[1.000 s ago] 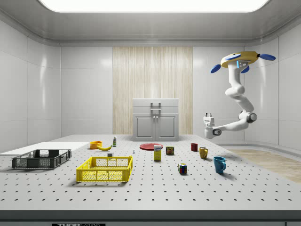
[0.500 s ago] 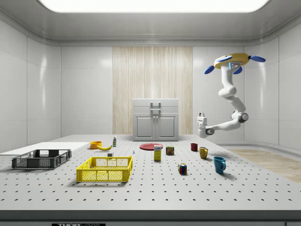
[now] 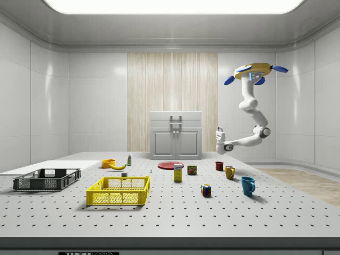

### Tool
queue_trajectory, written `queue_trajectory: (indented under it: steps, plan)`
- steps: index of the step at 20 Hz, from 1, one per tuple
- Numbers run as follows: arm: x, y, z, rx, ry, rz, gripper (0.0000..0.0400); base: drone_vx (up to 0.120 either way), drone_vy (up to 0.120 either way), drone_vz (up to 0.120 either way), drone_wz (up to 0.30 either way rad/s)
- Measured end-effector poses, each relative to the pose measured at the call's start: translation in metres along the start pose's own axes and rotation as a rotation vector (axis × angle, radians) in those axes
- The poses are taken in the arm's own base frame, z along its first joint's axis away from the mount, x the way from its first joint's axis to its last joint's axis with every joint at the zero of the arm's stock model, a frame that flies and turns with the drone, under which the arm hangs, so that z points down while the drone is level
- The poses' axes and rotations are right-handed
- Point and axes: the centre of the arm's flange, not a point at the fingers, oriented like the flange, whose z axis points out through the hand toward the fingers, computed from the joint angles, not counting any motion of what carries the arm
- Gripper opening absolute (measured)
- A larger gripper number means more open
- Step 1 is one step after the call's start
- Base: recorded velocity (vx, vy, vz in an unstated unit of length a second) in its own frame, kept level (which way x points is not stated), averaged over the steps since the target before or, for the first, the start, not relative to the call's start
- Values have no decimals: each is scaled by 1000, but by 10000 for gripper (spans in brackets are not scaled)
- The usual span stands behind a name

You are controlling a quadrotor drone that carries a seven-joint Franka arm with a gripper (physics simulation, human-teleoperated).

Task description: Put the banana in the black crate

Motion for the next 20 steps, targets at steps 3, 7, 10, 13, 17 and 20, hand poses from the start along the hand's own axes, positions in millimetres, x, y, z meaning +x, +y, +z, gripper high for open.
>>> queue_trajectory:
  steps: [3,7,10,13,17,20]
  plan:
    - [-4,-4,0,-42,45,-1,400,120,-13,0,0]
    - [-15,-14,2,-144,151,-4,400,120,0,0,0]
    - [-28,-27,8,-279,289,-7,400,120,0,0,0]
    - [-46,-44,24,-492,503,-13,400,120,0,-93,0]
    - [-69,-66,74,-914,923,-24,400,120,0,-50,0]
    - [-70,-65,125,-1281,1287,-32,400,120,0,-120,0]
